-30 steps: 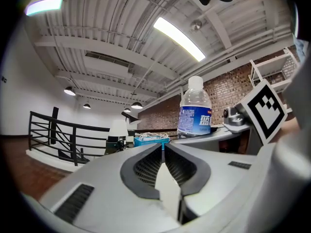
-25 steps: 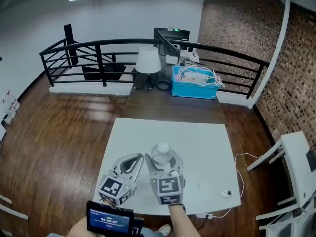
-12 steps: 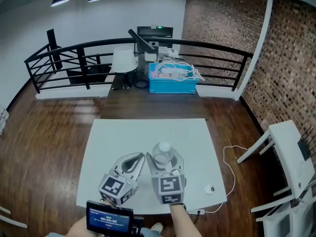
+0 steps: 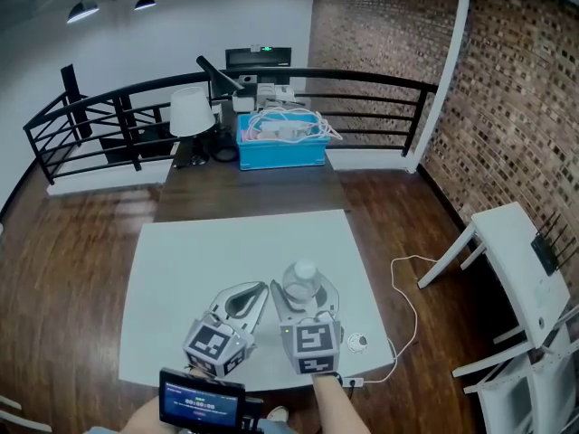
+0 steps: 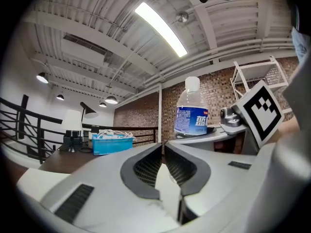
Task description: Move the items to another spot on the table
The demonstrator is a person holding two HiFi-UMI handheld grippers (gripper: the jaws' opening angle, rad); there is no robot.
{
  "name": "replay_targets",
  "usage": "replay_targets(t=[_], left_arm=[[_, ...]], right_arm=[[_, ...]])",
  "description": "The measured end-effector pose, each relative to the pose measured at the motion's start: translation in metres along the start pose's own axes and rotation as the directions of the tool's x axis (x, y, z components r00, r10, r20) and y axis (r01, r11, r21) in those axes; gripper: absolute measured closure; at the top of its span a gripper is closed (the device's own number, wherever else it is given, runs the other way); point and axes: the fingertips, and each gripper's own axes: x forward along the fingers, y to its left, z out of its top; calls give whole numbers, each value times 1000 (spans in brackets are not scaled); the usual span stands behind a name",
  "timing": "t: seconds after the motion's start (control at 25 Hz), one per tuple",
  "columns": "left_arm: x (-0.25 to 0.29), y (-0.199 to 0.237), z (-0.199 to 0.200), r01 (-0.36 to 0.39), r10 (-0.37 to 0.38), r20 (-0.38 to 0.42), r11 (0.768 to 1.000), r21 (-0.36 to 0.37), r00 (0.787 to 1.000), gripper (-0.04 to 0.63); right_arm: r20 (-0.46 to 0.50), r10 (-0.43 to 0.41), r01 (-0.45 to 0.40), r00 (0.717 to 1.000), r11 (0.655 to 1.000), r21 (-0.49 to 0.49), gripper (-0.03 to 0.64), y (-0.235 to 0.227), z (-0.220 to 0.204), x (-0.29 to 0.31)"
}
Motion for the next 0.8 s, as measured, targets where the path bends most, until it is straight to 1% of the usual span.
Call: replay_targets(t=[0.16, 0.32, 0.48, 0.8], left_arm=[[20, -30, 2, 56, -56, -5, 998, -25, 998, 574], [40, -50, -7, 85, -85, 4, 996, -16, 996, 574], [59, -80, -7, 142, -142, -3, 989, -32, 990, 574], [87, -102, -15, 176, -175, 13, 984, -31, 984, 574]], right_arm=[[-9, -38, 38, 999, 999, 3, 331, -28, -9, -13], [-23, -78, 79, 997, 997, 5, 331, -57, -19, -28], [-34, -120, 120, 992, 993, 10, 331, -85, -28, -41], [-54, -173, 174, 983, 985, 17, 331, -122, -41, -57]])
